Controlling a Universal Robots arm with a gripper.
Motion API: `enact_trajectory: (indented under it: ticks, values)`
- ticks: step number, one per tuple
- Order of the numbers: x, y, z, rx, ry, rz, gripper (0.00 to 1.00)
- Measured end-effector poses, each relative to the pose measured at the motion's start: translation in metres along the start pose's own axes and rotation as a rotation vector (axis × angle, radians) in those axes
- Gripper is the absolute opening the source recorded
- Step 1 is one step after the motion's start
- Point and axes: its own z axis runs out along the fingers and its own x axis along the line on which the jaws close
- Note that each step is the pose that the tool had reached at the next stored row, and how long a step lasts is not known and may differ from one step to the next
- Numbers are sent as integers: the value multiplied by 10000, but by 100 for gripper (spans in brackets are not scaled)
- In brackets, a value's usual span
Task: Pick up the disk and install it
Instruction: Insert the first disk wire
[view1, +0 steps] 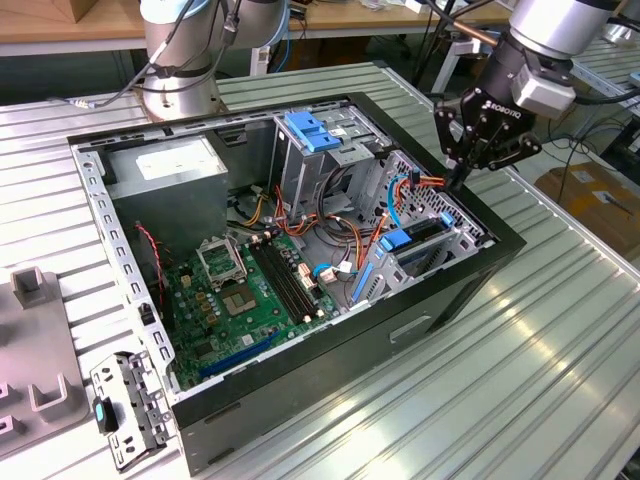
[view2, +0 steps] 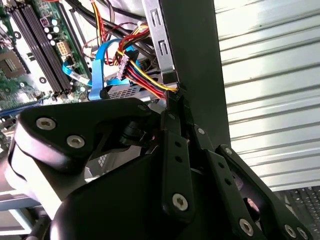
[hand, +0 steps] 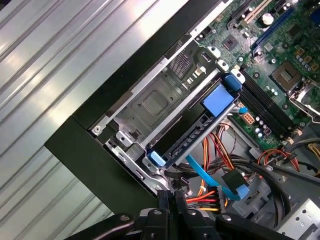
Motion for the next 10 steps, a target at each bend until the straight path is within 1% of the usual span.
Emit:
enact_trajectory:
  ticks: [1, 5, 7, 10]
  values:
    - [0, 0, 1, 6, -6, 180, 16]
    - [0, 1, 1, 17, -17, 530, 16]
    - [-12, 13, 2, 21, -21, 641, 16]
    - [-26, 29, 3, 21, -21, 654, 16]
